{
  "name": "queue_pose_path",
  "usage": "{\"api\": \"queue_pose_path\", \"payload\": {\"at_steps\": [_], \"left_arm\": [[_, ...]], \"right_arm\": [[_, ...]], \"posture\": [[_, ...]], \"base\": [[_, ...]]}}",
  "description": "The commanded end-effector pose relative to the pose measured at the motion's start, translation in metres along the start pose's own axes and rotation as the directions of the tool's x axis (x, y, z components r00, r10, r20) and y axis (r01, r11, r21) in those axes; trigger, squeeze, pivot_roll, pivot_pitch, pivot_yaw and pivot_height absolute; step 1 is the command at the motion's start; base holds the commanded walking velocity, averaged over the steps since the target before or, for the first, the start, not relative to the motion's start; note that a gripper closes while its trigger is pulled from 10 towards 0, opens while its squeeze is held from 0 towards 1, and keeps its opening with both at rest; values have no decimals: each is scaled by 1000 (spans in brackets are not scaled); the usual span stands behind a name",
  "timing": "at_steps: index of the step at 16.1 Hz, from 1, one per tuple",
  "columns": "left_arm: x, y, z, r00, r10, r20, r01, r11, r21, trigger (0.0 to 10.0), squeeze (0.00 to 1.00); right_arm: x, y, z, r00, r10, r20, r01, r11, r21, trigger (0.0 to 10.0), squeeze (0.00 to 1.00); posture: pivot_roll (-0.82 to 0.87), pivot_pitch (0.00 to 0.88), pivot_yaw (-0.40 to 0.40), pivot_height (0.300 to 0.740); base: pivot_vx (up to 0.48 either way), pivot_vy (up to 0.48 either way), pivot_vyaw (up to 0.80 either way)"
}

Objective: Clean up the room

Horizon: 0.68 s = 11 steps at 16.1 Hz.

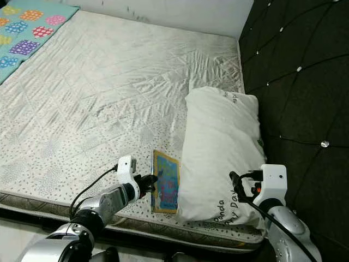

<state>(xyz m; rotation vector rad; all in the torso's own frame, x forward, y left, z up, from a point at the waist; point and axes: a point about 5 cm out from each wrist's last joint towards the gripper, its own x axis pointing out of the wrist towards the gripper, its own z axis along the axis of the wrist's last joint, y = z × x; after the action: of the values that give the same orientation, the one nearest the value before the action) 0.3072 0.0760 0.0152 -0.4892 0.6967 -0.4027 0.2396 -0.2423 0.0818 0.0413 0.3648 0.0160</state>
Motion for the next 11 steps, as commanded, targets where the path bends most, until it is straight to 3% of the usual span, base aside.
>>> {"api": "queue_pose_path", "payload": {"at_steps": [1,2,5,7,8,9,10,11], "left_arm": [[3,-7,-4,1000,-14,-16,14,1000,-6,10000,0],[3,-6,-7,1000,-13,-25,13,1000,-9,10000,12],[2,-4,-13,999,-8,-45,8,1000,-8,10000,549],[2,-2,-14,999,1,-47,-1,1000,-9,10000,561],[-2,6,-16,999,23,-48,-24,1000,-18,10000,467],[-3,10,-17,998,33,-51,-34,999,-21,10000,298],[-4,12,-17,998,39,-51,-40,999,-21,10000,286],[-5,14,-18,998,41,-53,-42,999,-22,10000,180]], "right_arm": [[-2,-4,-3,1000,-19,-10,19,1000,5,10000,0],[-2,-4,-3,1000,-19,-11,19,1000,5,10000,0],[-2,-4,-3,1000,-20,-11,20,1000,5,10000,0],[-2,-4,-3,1000,-20,-12,20,1000,4,10000,0],[-2,-5,-3,1000,-20,-13,20,1000,4,10000,0],[-2,-5,-3,1000,-20,-13,20,1000,4,10000,0],[-2,-5,-3,1000,-19,-13,19,1000,4,10000,0],[-1,-5,-3,1000,-19,-14,19,1000,5,10000,0]], "posture": [[-300,171,-118,740],[-300,171,-118,740],[-304,173,-120,740],[-305,172,-120,740],[-305,171,-120,740],[-304,172,-120,740],[-304,172,-120,740],[-302,170,-120,740]], "base": [[0,0,0],[0,0,0],[0,0,0],[0,0,0],[0,0,0],[0,0,0],[0,0,0],[0,0,0]]}}
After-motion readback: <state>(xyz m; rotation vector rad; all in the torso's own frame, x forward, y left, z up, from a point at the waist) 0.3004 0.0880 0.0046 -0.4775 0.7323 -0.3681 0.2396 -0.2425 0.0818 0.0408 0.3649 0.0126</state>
